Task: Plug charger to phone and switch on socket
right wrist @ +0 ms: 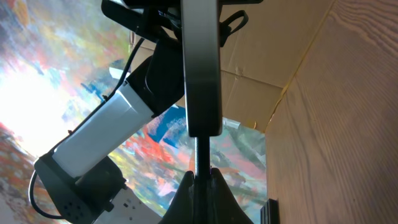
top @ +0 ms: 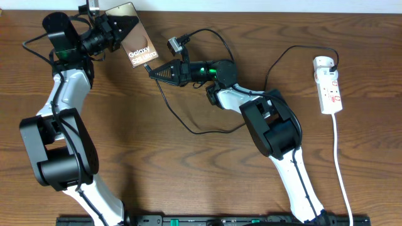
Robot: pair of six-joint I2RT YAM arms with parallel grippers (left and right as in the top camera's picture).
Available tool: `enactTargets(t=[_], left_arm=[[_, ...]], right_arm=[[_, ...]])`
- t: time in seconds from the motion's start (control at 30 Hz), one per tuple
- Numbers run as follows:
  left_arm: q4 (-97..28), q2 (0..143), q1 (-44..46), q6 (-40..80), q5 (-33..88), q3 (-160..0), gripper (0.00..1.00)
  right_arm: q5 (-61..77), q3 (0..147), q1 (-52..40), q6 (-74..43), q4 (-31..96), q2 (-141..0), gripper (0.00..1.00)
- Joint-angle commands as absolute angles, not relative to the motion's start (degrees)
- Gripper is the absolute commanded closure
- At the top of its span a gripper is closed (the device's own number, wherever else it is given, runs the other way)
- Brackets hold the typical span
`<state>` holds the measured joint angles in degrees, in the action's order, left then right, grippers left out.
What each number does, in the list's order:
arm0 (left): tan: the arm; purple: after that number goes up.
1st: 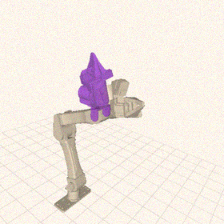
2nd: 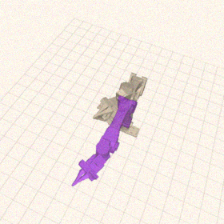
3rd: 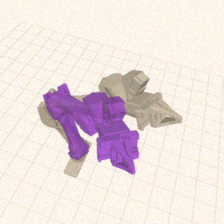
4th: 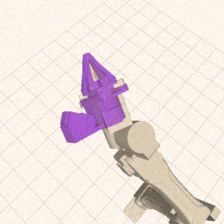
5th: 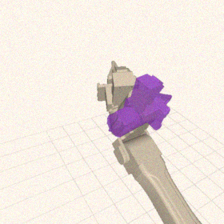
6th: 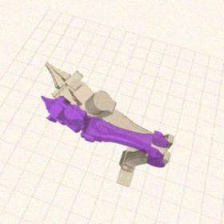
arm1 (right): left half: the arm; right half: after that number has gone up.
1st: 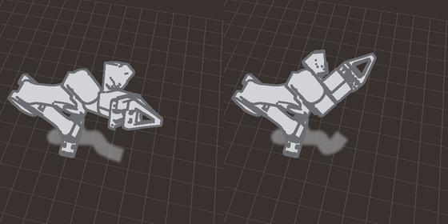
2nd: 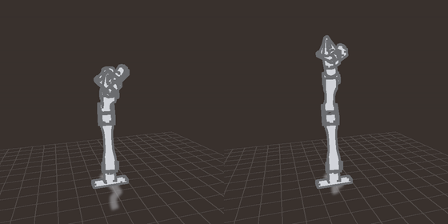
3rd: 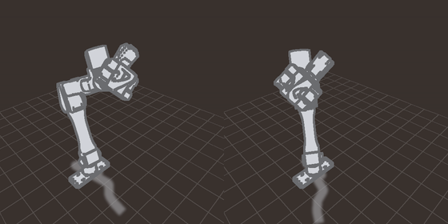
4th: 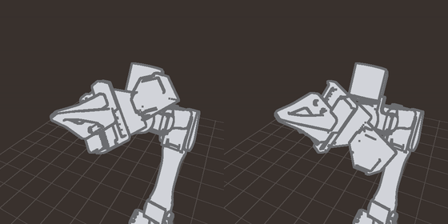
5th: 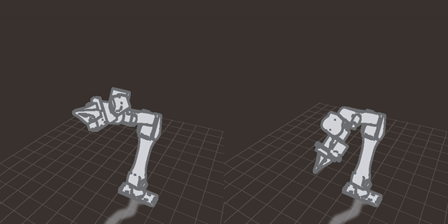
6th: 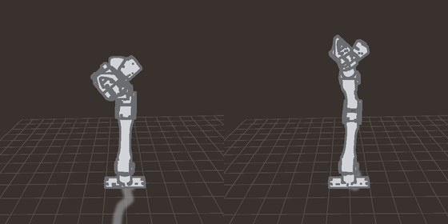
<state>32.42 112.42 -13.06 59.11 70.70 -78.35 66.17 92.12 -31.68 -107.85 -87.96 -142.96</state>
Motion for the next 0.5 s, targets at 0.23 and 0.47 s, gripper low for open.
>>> enactTargets(t=[0.23, 0.47], left_arm=[[33.08, 112.27, -12.84, 59.02, 72.66, -78.48, 0.93], [33.08, 112.27, -12.84, 59.05, 72.90, -78.48, 0.93]], right_arm=[[65.30, 93.34, -31.20, -108.40, -90.26, -141.73, 0.99], [65.30, 93.34, -31.16, -108.16, -90.26, -141.73, 0.99]])
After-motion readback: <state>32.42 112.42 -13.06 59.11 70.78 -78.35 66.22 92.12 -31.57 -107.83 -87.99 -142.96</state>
